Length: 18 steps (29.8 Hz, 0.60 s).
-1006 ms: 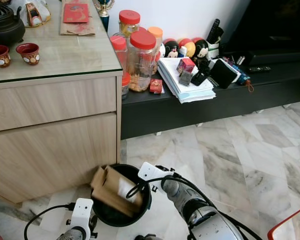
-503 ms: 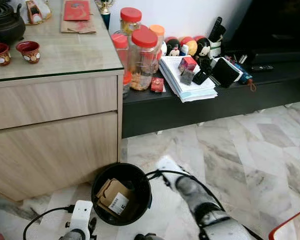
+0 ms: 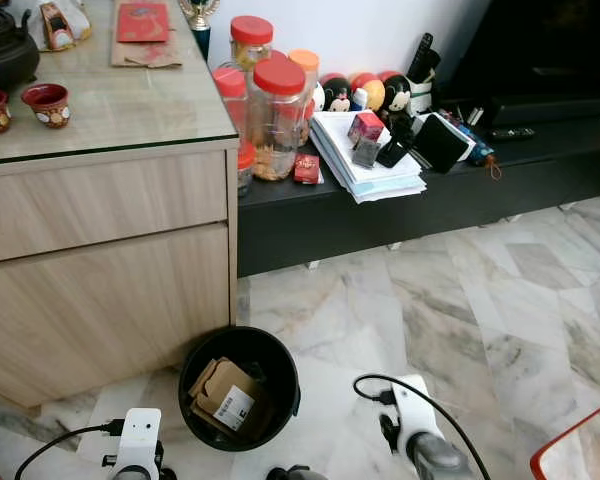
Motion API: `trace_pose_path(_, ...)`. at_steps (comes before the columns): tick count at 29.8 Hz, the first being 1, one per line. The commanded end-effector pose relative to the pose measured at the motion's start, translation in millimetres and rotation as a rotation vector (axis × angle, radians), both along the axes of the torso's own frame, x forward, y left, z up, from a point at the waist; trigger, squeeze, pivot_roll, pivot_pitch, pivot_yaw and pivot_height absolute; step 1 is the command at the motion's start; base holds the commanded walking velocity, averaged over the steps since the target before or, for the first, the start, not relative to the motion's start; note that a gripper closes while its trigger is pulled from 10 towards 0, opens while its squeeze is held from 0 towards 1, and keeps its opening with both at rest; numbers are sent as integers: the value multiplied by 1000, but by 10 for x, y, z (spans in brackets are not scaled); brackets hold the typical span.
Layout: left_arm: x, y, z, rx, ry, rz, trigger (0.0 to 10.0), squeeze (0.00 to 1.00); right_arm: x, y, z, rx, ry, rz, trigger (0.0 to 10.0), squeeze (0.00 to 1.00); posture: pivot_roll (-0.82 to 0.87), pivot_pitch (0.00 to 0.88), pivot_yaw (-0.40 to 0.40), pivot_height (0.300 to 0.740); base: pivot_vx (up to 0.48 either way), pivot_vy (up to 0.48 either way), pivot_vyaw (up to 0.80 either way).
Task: Picking trash to rubbish bin
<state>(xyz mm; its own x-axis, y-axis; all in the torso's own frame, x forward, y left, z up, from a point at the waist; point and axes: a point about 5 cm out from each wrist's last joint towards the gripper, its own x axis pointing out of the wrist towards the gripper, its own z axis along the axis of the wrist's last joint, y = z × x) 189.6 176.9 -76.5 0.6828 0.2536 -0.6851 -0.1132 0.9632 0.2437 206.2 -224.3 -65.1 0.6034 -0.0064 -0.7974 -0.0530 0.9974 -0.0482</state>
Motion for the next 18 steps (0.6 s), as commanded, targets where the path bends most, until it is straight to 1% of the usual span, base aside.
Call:
trace_pose_path(1,-206,7,-112,6,93,24,10000,0,-94,-77,-37,13,26,-73,10000,0,80,154,-192,728,0,0,0)
trace_pose_path(5,-187,1,-104,13,90,18,10000,0,-123,-96,-50,45,21,-163,10000,0,85,146,-190,728,0,0,0)
trace_pose_path(11,-196,-6,-108,19,92,17,10000,0,-103,-110,-31,78,-20,-215,10000,0,90,133,-186,728,0,0,0)
trace_pose_path(18,-247,-30,-125,17,87,15,10000,0,-65,-148,1,81,-46,-250,10000,0,90,111,-191,728,0,0,0)
